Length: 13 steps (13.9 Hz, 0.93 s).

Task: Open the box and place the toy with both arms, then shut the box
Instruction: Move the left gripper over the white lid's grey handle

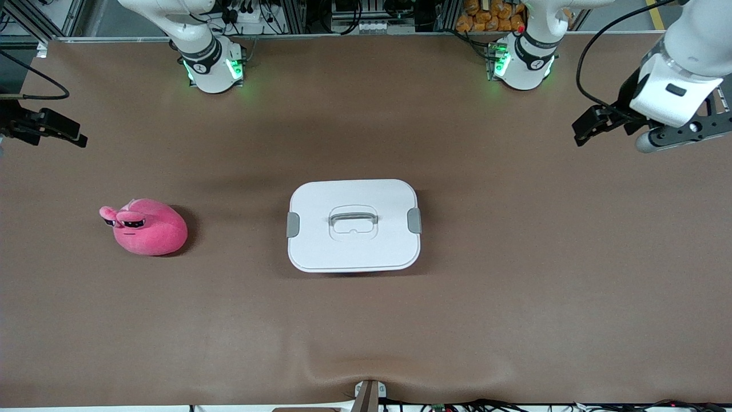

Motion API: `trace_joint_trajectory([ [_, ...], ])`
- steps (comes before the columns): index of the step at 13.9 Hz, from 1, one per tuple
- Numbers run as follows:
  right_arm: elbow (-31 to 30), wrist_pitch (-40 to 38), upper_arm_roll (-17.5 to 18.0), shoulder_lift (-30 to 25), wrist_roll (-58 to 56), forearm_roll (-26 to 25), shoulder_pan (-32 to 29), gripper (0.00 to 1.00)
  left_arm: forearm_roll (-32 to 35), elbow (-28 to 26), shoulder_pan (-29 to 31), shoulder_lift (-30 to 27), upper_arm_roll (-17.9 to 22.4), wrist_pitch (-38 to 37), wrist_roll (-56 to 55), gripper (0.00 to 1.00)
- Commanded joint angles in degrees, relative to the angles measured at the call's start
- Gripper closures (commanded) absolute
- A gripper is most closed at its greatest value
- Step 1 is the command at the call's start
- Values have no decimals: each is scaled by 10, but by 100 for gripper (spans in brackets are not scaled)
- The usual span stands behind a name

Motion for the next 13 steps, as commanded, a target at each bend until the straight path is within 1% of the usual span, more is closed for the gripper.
trace_joint_trajectory([
  [1, -2, -1, 3, -3, 2, 7, -5, 0, -10, 21, -1, 17, -14, -8, -32, 0],
  [3, -3, -1, 3, -1, 3, 7, -4, 0, -9, 23, -2, 22, -17, -5, -53, 0],
  [13, -3, -1, 3, 2, 4, 10, -5, 0, -8, 24, -6, 53, -82, 26, -221, 0],
])
